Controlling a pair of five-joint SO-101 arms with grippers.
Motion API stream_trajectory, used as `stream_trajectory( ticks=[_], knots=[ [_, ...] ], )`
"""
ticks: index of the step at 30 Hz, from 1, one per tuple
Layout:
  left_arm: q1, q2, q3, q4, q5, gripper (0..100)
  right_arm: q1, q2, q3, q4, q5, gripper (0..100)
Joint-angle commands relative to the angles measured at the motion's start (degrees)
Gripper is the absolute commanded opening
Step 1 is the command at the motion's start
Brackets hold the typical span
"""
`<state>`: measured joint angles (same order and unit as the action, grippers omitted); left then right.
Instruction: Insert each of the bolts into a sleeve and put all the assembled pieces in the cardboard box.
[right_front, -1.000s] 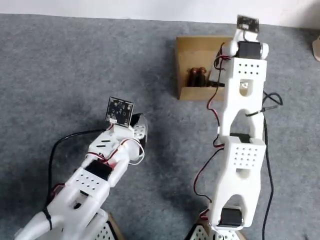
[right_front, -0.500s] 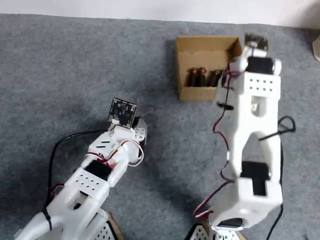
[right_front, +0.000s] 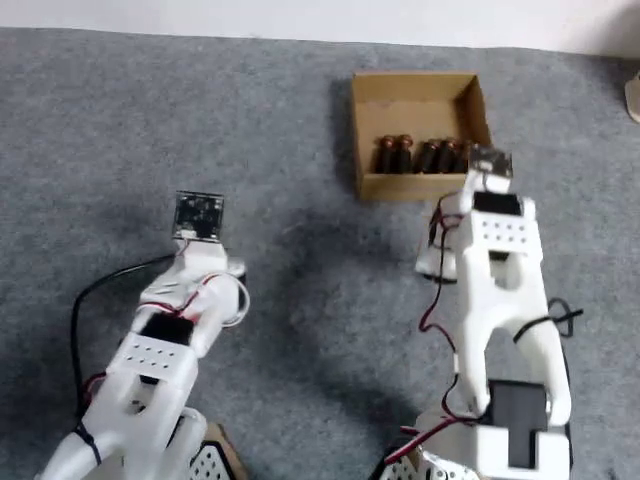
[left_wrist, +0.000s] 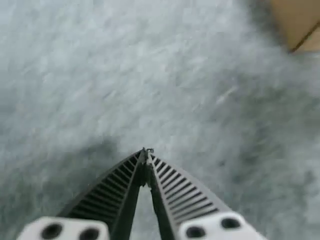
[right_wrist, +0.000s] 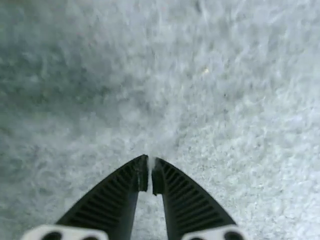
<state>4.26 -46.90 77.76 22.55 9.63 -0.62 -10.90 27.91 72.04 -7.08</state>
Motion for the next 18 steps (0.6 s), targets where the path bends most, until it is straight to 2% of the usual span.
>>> stream_trajectory(
  ticks=[1, 11, 14, 18],
  knots=[
    [-1.54, -1.63, -1.27, 5.98, -0.44, 0, -0.48, -5.67, 5.32, -3.56, -0.09, 0.4],
    [-1.63, -1.63, -1.27, 22.07, -0.09, 0, -0.48, -20.44, 25.80, -12.62, 0.35, 0.4],
    [-1.63, -1.63, -1.27, 25.32, -0.26, 0, -0.31, -25.89, 32.48, -16.92, 3.60, 0.4],
    [-1.98, -1.63, -1.36, 28.48, 0.00, 0, -0.48, -33.54, 40.04, -20.79, 4.31, 0.4]
  ],
)
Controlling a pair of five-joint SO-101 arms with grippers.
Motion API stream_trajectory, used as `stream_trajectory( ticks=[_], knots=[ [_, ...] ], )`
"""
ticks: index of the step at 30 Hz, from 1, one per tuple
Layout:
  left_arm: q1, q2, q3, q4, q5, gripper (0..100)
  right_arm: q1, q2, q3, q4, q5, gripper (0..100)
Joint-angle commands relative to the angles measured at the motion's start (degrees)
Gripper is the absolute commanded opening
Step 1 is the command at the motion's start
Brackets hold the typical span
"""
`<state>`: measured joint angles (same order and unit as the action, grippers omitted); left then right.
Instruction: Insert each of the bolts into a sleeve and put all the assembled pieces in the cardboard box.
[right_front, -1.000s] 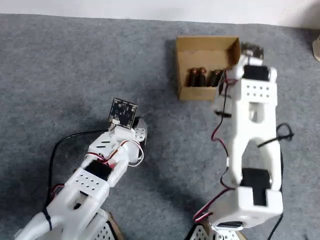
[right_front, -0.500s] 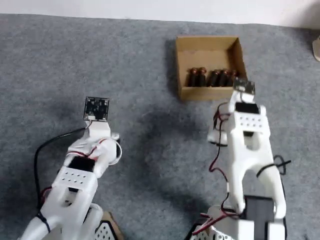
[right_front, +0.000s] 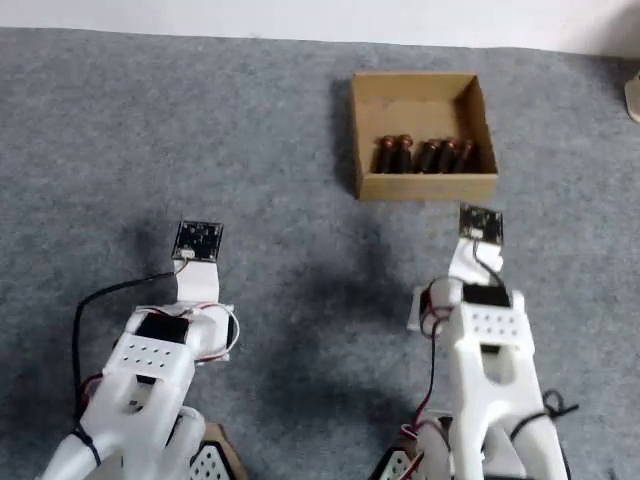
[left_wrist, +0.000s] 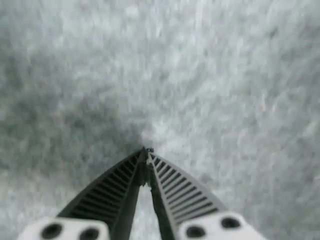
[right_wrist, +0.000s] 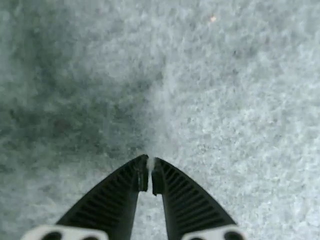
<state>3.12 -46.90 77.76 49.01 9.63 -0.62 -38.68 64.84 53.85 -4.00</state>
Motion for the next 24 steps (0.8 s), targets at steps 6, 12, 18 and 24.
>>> stream_trajectory(
  ticks=[6, 12, 18, 24],
  knots=[
    [-6.11, -10.59, 1.54, 2.29, -0.35, 0, -0.48, -13.93, 8.22, -4.70, 2.90, 0.4],
    [-4.79, -31.08, 10.42, 4.75, -0.35, 0, -0.48, -18.07, 12.97, -8.13, 3.69, 0.4],
    [-4.88, -50.77, 17.10, 10.55, -0.35, 0, -0.57, -21.14, 19.65, -14.64, 3.69, 0.4],
    [-5.05, -57.80, 19.21, 14.24, -3.43, 0, -0.57, -25.89, 27.38, -19.91, 3.60, 0.4]
  ],
)
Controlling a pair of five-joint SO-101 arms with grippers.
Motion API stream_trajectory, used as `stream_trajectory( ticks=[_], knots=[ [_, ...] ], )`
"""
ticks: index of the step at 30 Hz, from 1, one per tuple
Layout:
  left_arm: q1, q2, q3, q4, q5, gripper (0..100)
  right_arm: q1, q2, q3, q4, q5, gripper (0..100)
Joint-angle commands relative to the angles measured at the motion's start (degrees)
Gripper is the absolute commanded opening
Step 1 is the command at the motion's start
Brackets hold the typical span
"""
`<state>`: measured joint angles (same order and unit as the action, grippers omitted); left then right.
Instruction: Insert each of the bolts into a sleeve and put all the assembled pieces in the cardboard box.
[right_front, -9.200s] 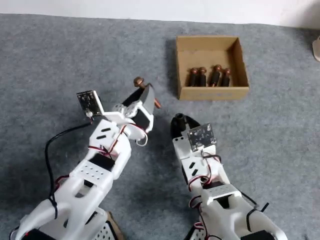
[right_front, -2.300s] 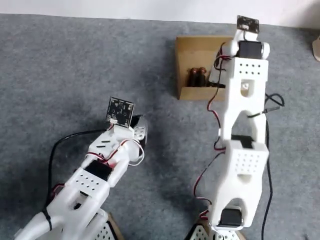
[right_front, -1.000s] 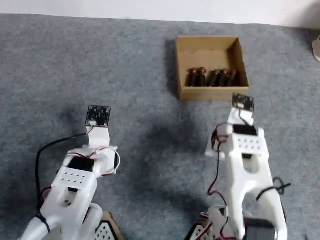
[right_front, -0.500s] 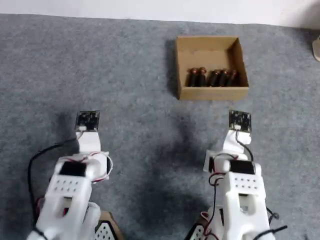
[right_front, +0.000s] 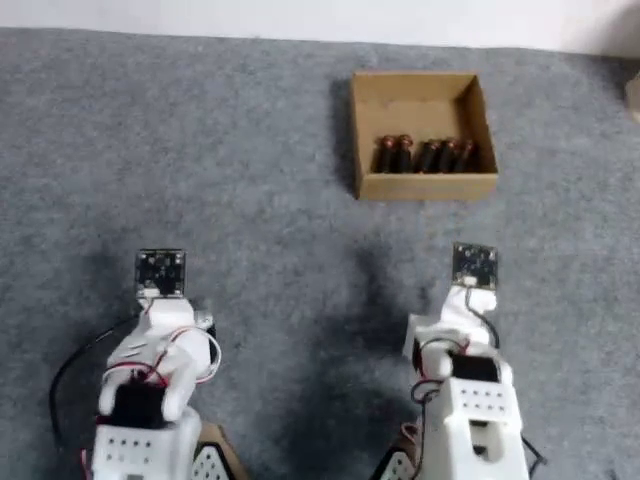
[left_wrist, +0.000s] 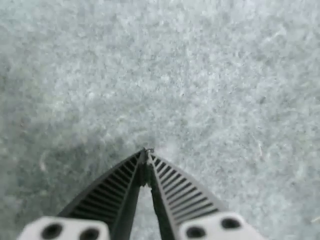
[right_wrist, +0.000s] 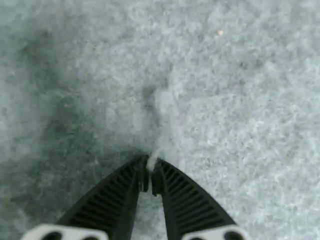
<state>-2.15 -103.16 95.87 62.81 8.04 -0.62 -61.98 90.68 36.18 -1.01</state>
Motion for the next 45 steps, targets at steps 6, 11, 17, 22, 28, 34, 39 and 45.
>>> stream_trajectory(
  ticks=[6, 11, 17, 22, 28, 34, 39, 45],
  knots=[
    [0.22, -0.31, 1.10, 1.05, -5.01, 0, -0.57, -8.48, 5.49, -2.33, 0.70, 0.4],
    [0.57, -0.31, 1.10, 4.22, -8.53, 0, -0.57, -14.29, 9.19, -2.33, 0.70, 0.5],
    [0.22, 0.13, 1.19, 5.63, -9.23, 0, -0.40, -20.70, 12.97, 0.31, 0.79, 0.5],
    [-1.98, -0.40, 1.19, 13.27, -9.32, 0, 0.13, -22.81, 12.97, 5.85, 0.44, 0.5],
    [-10.33, -0.40, 1.19, 13.45, -9.05, 0, 6.64, -28.88, 13.05, 13.58, 0.35, 0.5],
    [-10.86, -0.40, 1.19, 13.45, -9.05, 0, 10.15, -37.58, 12.97, 25.89, 0.44, 0.5],
    [-10.86, -0.40, 1.19, 13.45, -9.05, 0, 9.89, -43.47, 12.79, 35.65, 0.53, 0.5],
    [-10.86, -0.40, 1.19, 13.45, -9.05, 0, 9.89, -43.12, 12.79, 35.30, 0.53, 0.5]
  ],
)
